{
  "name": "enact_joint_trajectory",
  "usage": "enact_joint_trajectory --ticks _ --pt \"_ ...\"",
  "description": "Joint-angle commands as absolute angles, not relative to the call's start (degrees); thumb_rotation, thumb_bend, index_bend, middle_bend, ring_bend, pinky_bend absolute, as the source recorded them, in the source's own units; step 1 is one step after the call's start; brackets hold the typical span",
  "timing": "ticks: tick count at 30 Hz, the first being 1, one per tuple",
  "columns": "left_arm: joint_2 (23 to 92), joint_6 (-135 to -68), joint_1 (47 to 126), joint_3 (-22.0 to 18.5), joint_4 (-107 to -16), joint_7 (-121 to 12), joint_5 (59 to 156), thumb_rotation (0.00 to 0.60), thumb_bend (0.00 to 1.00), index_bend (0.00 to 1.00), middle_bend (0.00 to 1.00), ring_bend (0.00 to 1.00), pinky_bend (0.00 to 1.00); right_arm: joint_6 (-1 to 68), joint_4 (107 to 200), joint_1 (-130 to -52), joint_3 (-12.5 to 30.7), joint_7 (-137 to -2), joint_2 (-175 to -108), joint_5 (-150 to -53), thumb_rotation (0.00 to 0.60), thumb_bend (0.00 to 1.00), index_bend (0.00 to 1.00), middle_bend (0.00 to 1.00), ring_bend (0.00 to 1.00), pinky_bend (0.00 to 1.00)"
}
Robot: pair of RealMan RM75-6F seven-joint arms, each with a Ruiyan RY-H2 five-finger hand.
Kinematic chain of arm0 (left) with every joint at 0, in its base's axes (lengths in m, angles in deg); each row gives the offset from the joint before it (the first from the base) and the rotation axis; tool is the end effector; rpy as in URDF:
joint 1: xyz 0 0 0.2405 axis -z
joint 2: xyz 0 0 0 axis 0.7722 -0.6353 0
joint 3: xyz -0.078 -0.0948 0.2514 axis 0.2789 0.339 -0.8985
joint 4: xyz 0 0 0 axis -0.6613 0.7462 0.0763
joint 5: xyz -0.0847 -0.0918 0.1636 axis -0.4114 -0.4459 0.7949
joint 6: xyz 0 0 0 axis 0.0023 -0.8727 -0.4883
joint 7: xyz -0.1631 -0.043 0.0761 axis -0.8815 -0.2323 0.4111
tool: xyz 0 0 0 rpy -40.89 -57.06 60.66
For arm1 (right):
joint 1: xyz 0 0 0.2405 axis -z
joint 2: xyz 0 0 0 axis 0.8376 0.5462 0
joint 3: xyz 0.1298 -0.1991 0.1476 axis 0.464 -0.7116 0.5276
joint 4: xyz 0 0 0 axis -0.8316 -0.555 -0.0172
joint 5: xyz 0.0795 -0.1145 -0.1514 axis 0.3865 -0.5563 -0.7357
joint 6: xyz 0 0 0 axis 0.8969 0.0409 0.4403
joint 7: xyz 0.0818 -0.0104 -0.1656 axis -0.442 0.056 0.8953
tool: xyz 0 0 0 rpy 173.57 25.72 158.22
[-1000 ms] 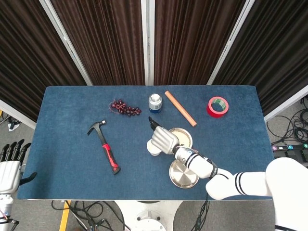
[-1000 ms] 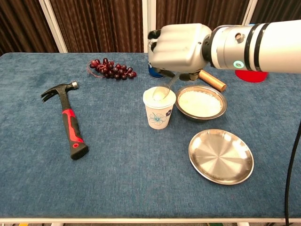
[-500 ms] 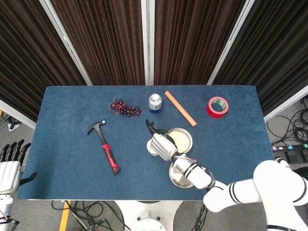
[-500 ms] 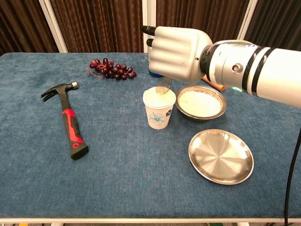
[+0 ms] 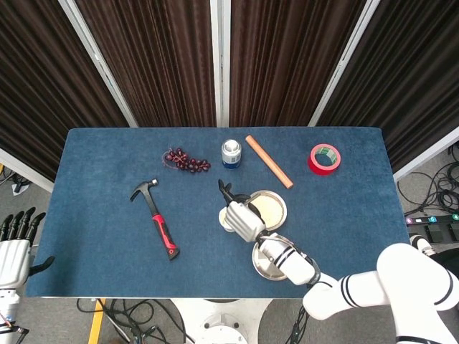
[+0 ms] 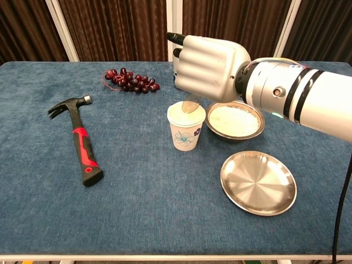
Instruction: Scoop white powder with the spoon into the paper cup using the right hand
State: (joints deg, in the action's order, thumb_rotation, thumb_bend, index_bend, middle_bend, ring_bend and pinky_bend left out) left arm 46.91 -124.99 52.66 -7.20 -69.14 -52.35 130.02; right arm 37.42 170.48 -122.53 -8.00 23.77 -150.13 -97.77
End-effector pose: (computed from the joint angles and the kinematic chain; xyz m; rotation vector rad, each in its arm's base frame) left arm -0.3711 0.2074 0.1490 -1.3234 -0.8411 -0.7924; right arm -0.0429 -0.3677 -0.0642 1.9952 0.6627 0.3298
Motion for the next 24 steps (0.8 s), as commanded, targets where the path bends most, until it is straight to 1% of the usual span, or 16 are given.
enact_joint_trajectory --ticks 1,6,11,13,15,18,20,24 --pt "46.9 -125.0 52.7 -7.2 -69.1 -52.4 130.1 0.6 0.07 0.19 0.15 0.04 0.05 39.2 167.9 -121.5 -9.2 28.3 -152.3 -99.7 0.6 0.38 0.56 0.58 0.24 0.0" --pt "47.2 -125.0 52.6 -7.1 -68.9 -52.5 130.0 0.6 0.07 0.19 0.15 0.04 0.05 40.4 166.5 -119.9 -8.3 26.5 -153.3 -102.6 0.6 0.38 0.58 0.6 0.26 0.0" --pt "47.2 -125.0 52.7 -7.1 -68.7 -52.8 130.0 0.6 0.07 0.19 0.15 0.04 0.05 40.7 168.2 -118.4 -6.5 22.1 -151.6 -103.9 0.6 0.38 0.58 0.6 0.26 0.0" --pt "47.2 -124.9 52.7 -7.1 -68.7 -52.8 130.0 0.6 0.07 0.19 0.15 0.04 0.05 41.3 169.8 -117.0 -5.9 18.4 -150.4 -104.3 0.6 0.38 0.58 0.6 0.26 0.0" --pt "47.2 -124.7 52.7 -7.1 -68.7 -52.8 130.0 0.6 0.07 0.19 0.15 0.04 0.05 41.7 171.8 -115.1 -5.3 12.2 -148.7 -104.7 0.6 0.38 0.58 0.6 0.26 0.0" --pt "47.2 -124.6 52.7 -7.2 -68.7 -52.8 130.0 0.6 0.07 0.19 0.15 0.04 0.05 41.5 175.2 -112.1 -5.5 1.0 -145.1 -106.5 0.6 0.38 0.59 0.6 0.26 0.0" --pt "47.2 -124.7 52.6 -7.3 -68.7 -52.8 130.1 0.6 0.07 0.19 0.15 0.04 0.05 40.0 176.0 -110.7 -6.9 -8.4 -142.1 -110.1 0.6 0.38 0.59 0.6 0.26 0.0" --pt "47.2 -124.8 52.8 -7.2 -68.7 -52.4 130.3 0.6 0.07 0.19 0.15 0.04 0.05 41.7 172.6 -105.8 -10.2 -28.5 -138.7 -118.6 0.6 0.38 0.61 0.6 0.26 0.0"
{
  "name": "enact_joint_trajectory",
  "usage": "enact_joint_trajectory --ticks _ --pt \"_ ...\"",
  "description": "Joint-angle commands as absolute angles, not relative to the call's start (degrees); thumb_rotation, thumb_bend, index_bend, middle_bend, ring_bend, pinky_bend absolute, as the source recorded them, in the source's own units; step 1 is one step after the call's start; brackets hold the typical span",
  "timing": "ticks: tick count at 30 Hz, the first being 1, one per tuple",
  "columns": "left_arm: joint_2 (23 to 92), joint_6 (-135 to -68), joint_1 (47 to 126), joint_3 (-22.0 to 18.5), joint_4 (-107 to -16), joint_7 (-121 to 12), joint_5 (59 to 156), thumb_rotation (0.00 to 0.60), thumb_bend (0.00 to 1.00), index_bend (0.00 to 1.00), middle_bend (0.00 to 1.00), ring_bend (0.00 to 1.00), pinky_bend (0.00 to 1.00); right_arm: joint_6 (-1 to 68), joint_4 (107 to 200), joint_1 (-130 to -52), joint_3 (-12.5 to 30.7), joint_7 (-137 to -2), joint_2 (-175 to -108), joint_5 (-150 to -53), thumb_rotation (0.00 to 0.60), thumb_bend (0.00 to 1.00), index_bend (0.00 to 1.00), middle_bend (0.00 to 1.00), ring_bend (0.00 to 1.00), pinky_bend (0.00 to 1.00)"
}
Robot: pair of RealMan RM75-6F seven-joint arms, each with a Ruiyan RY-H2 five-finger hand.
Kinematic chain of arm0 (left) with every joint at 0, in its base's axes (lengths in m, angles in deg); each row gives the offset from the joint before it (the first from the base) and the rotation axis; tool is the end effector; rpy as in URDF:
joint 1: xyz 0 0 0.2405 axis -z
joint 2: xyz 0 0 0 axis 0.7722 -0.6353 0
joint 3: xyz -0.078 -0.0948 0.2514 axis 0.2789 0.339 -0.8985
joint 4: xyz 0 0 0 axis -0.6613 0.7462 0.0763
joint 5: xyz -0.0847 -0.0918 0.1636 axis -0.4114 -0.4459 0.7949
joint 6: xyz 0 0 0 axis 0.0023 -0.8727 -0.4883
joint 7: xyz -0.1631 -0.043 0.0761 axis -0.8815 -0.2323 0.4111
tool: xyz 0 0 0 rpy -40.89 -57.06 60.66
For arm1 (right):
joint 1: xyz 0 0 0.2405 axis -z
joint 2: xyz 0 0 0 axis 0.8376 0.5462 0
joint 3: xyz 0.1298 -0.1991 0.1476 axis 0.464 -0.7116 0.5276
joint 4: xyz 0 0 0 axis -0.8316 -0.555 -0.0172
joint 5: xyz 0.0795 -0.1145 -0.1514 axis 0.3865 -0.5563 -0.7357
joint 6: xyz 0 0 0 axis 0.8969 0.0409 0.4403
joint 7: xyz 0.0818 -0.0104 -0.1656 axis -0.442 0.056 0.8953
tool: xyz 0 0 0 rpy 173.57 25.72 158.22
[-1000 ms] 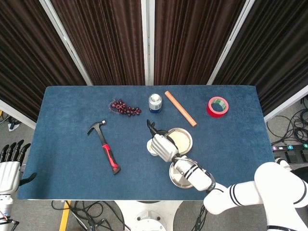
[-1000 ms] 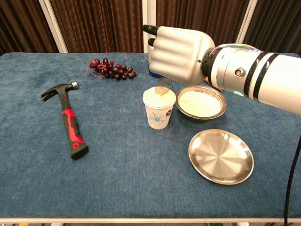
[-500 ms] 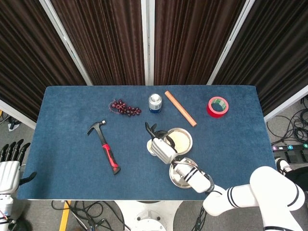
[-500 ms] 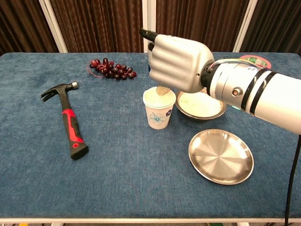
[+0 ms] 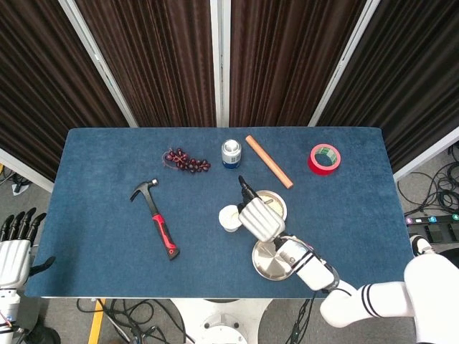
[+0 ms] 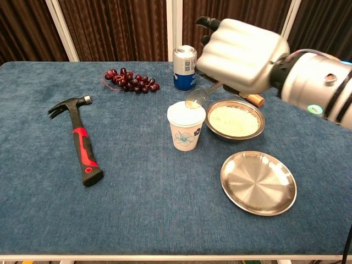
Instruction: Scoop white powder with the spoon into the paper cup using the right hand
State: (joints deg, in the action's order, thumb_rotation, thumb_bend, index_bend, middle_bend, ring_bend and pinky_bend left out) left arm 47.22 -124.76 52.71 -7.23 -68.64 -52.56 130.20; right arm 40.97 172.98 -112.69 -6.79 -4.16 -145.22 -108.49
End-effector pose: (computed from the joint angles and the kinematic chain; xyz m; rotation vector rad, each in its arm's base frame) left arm -0.3718 0.2077 0.1469 -1.3284 -0.8430 -0.7924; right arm -0.0765 -0.3568 -0.0251 2.0437 0.1727 0.6577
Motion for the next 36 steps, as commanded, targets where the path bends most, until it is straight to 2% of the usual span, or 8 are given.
enact_joint_trajectory --ticks 1,6,13,23,30,36 --pt "47.1 -124.9 52.8 -7.2 -68.8 -52.2 130.4 0.6 0.07 0.19 0.15 0.04 0.05 41.9 172.0 -104.8 -10.9 -32.5 -138.3 -119.9 0.6 0.38 0.61 0.6 0.26 0.0" --pt "46.6 -125.4 52.9 -7.1 -69.9 -51.3 130.8 0.6 0.07 0.19 0.15 0.04 0.05 42.7 168.8 -100.3 -14.3 -45.1 -136.7 -125.6 0.6 0.37 0.61 0.6 0.25 0.0" --pt "45.9 -125.9 52.7 -7.2 -71.6 -50.1 131.2 0.6 0.07 0.19 0.15 0.04 0.05 40.4 166.4 -96.5 -16.8 -49.6 -137.1 -129.0 0.6 0.37 0.62 0.59 0.23 0.0" --pt "45.8 -126.4 52.3 -7.3 -72.0 -49.8 131.2 0.6 0.07 0.19 0.15 0.04 0.05 36.7 159.7 -93.8 -15.0 -49.5 -142.1 -130.9 0.6 0.36 0.58 0.55 0.18 0.0" --pt "45.9 -126.3 52.3 -7.4 -71.8 -50.0 131.2 0.6 0.07 0.19 0.15 0.04 0.05 35.5 156.6 -92.6 -13.1 -50.2 -145.5 -132.0 0.6 0.33 0.46 0.47 0.14 0.0" --pt "46.1 -126.2 52.2 -7.4 -71.4 -50.3 131.1 0.6 0.07 0.19 0.15 0.04 0.05 35.6 157.2 -90.6 -12.0 -49.5 -145.2 -131.3 0.6 0.33 0.39 0.4 0.13 0.0"
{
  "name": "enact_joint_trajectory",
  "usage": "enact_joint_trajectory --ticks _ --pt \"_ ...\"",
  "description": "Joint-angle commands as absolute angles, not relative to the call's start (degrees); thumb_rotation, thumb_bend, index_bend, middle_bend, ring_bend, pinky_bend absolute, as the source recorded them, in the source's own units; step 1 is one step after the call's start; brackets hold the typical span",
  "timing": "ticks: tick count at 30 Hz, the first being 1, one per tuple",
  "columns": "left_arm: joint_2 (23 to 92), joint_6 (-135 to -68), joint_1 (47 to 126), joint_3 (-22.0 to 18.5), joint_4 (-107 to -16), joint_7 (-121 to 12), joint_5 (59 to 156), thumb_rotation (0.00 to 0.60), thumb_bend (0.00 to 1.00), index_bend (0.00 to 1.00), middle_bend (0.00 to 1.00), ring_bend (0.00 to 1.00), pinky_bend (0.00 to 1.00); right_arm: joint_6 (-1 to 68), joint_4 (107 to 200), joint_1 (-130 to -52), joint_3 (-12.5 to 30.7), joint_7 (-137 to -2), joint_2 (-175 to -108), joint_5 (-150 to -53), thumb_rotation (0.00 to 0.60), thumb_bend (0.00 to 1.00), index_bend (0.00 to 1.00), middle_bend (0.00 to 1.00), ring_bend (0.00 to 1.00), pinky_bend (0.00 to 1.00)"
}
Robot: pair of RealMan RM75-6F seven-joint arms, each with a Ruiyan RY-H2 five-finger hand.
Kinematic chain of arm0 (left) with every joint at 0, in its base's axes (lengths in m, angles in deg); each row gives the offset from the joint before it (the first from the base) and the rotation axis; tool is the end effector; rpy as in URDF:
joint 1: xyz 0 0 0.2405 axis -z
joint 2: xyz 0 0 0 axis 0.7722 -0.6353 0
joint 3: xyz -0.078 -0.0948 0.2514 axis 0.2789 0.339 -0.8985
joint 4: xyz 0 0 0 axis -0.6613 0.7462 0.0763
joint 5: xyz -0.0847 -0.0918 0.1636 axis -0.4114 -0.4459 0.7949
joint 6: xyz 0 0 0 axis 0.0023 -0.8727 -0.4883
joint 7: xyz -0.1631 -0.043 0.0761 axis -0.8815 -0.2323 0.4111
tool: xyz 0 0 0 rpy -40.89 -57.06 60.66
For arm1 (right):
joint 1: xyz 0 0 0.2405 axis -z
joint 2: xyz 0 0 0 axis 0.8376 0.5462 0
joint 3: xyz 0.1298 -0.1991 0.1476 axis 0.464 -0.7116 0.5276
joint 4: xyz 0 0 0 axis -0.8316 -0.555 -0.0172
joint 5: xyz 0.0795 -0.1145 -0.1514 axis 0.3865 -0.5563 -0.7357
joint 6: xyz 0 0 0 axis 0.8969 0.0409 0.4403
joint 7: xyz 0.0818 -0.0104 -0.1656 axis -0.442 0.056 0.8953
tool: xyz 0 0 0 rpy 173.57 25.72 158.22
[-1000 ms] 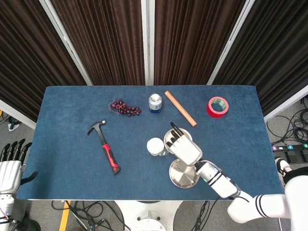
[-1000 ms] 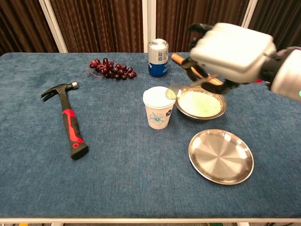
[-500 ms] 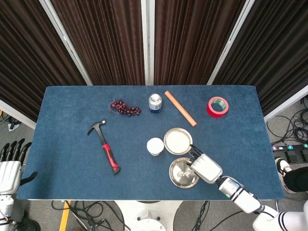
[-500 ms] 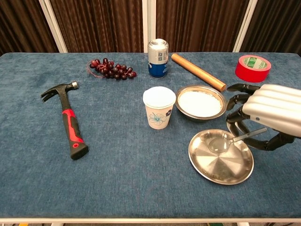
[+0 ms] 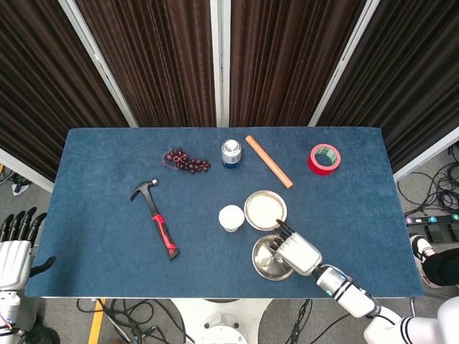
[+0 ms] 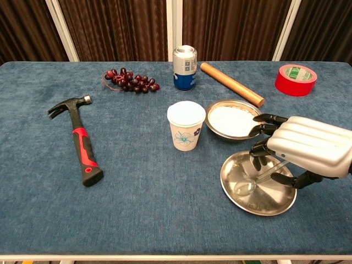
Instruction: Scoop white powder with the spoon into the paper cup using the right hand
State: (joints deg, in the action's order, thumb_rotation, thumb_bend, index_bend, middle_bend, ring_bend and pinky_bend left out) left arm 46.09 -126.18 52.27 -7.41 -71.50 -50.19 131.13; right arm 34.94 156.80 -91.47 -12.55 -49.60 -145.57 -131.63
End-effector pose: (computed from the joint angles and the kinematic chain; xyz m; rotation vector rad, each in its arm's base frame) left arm -0.3616 0.2043 0.1511 -1.3338 -0.8178 -0.7977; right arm -0.2229 -0.2875 -0.0493 2.2586 -0.4945 0.7894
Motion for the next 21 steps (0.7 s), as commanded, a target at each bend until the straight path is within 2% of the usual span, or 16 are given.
enact_joint_trajectory --ticks 1,8,11,13,16,21 --pt "46.1 -126.2 52.2 -7.4 -71.4 -50.3 131.1 0.6 0.07 0.19 0.15 0.04 0.05 36.2 157.5 -90.2 -11.7 -49.5 -144.8 -131.2 0.6 0.33 0.37 0.38 0.12 0.0" --pt "46.3 -126.4 52.4 -7.4 -71.0 -50.8 131.5 0.6 0.07 0.19 0.15 0.04 0.05 45.2 162.4 -85.0 -8.3 -52.0 -138.2 -129.1 0.6 0.33 0.26 0.31 0.1 0.0" --pt "46.5 -126.1 52.6 -7.3 -71.0 -50.9 131.6 0.6 0.07 0.19 0.15 0.04 0.05 47.9 166.2 -82.1 -7.5 -54.8 -133.2 -126.5 0.6 0.32 0.08 0.16 0.02 0.0" --pt "46.7 -126.0 52.7 -7.2 -71.0 -50.9 131.6 0.6 0.07 0.19 0.15 0.04 0.05 50.6 168.1 -79.9 -7.0 -56.2 -130.2 -125.6 0.6 0.31 0.01 0.08 0.0 0.0" --pt "46.8 -125.9 52.9 -7.0 -71.2 -50.7 131.6 0.6 0.07 0.19 0.15 0.04 0.05 54.8 170.2 -76.6 -6.4 -56.8 -127.3 -124.7 0.6 0.31 0.0 0.01 0.0 0.0" --pt "47.0 -125.8 53.1 -7.0 -71.6 -50.1 131.7 0.6 0.07 0.19 0.15 0.04 0.05 59.3 171.7 -72.2 -5.4 -58.9 -125.2 -123.8 0.6 0.31 0.0 0.03 0.0 0.0"
